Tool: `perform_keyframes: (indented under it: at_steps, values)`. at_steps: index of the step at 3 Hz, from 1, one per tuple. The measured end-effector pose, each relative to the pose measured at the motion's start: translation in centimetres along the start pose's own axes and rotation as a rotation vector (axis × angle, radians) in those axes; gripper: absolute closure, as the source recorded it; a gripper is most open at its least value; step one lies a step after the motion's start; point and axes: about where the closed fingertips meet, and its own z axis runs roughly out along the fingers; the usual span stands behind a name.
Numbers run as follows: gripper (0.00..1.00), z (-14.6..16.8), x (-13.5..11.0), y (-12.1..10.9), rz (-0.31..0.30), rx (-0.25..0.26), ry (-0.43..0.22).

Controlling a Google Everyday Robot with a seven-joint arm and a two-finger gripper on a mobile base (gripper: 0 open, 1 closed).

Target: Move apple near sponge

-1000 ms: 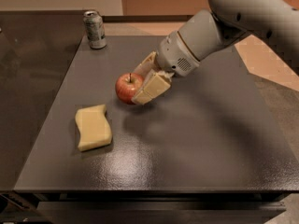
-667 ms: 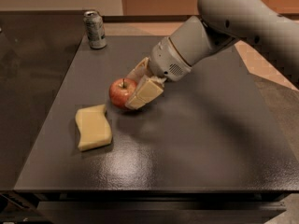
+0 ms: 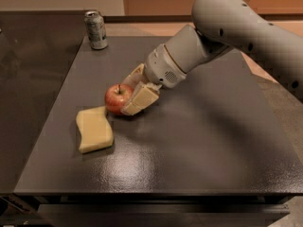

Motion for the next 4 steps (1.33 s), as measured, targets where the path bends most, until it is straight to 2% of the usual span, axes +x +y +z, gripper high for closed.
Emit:
perform_keyframes:
  at_steps: [2, 3, 4]
  values:
    - [0.14, 0.9, 0.3, 0.1, 0.008, -0.005, -0.004]
    - [0.00, 1.4, 0.6, -0.1, 0.007, 0.000, 0.004]
    - [0.00, 1.4, 0.6, -0.1, 0.007, 0.000, 0.004]
